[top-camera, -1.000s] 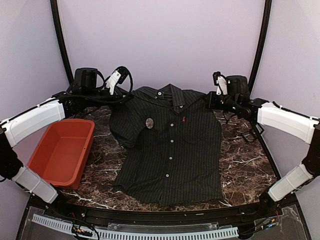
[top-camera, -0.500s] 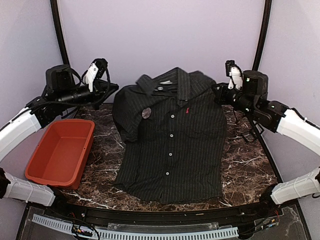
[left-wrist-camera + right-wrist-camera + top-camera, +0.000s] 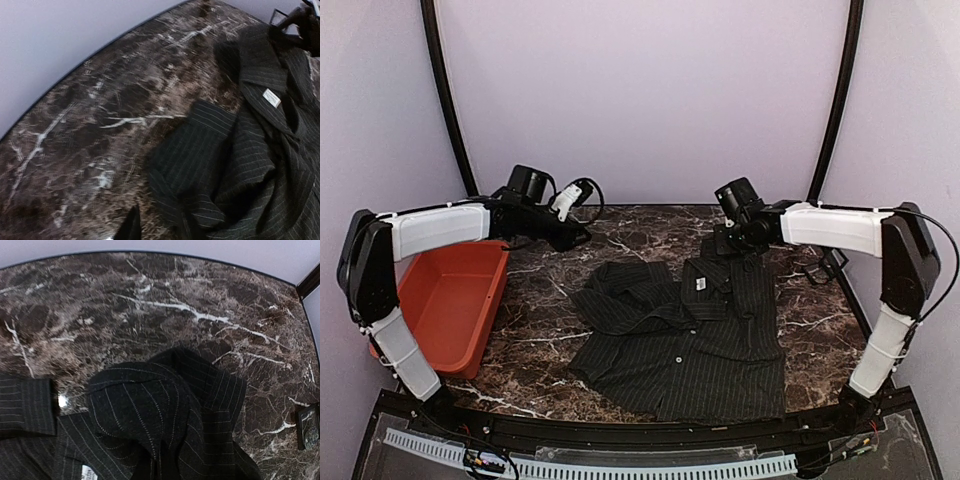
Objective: Pin the brooch onto the clothing
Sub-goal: Smooth out the clothing with brooches at the center of the board.
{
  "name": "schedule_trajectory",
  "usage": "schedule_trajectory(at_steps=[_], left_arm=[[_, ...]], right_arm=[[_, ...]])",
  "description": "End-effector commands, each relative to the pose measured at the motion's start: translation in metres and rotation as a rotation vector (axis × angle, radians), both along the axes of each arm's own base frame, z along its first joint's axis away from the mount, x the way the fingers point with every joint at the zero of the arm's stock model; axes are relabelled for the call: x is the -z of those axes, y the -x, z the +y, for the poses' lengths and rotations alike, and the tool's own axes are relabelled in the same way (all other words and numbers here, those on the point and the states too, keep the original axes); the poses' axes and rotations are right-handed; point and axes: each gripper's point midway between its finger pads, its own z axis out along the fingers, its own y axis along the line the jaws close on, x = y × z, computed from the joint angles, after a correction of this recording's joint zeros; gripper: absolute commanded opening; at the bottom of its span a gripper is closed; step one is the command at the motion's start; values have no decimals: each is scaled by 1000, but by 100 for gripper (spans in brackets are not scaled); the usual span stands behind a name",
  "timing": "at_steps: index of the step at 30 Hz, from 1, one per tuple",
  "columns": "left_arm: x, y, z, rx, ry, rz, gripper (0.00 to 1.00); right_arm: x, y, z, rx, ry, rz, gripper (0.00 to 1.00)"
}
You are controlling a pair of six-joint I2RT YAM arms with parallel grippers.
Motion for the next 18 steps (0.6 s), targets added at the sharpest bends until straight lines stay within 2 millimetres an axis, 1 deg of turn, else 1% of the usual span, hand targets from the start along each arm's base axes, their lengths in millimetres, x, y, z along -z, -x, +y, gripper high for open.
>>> schedule_trajectory(at_steps=[1, 2, 3, 4, 5, 6, 8, 9, 10, 12, 13, 14, 15, 16, 17, 18], left_arm=[[4, 41, -53, 255, 258, 210, 38], [9, 53, -64, 327, 298, 260, 47], [10, 64, -76, 384, 308, 268, 51], [13, 75, -84, 435, 309, 282, 59], [18, 93, -96, 501, 276, 279, 63], [24, 102, -102, 535, 250, 276, 69], [36, 139, -118, 649, 183, 300, 74], [38, 147, -121, 690, 171, 290, 75], [39, 161, -126, 732, 171, 302, 77], [48, 177, -131, 772, 144, 307, 80], [57, 177, -132, 761, 107, 301, 80], [63, 183, -136, 765, 80, 304, 80], [73, 180, -136, 740, 39, 303, 81], [78, 182, -138, 736, 15, 304, 81], [91, 173, -136, 682, -43, 291, 81], [95, 171, -138, 666, -63, 283, 81]], right_arm=[[22, -4, -14, 68, 74, 101, 0], [26, -5, -19, 82, 87, 111, 0], [30, -7, -23, 96, 92, 120, 0], [32, -8, -28, 107, 90, 125, 0], [33, -10, -33, 119, 85, 131, 0], [33, -11, -36, 127, 75, 136, 0], [33, -13, -42, 138, 56, 141, 0], [32, -14, -44, 141, 50, 142, 0], [32, -15, -47, 146, 46, 143, 0], [31, -16, -52, 156, 29, 145, 0], [30, -16, -54, 160, 21, 146, 0], [29, -15, -55, 162, 12, 144, 0], [27, -14, -56, 162, 3, 141, 0], [26, -14, -58, 164, -4, 137, 0], [25, -13, -58, 163, -10, 135, 0], [24, -12, -60, 164, -14, 134, 0]])
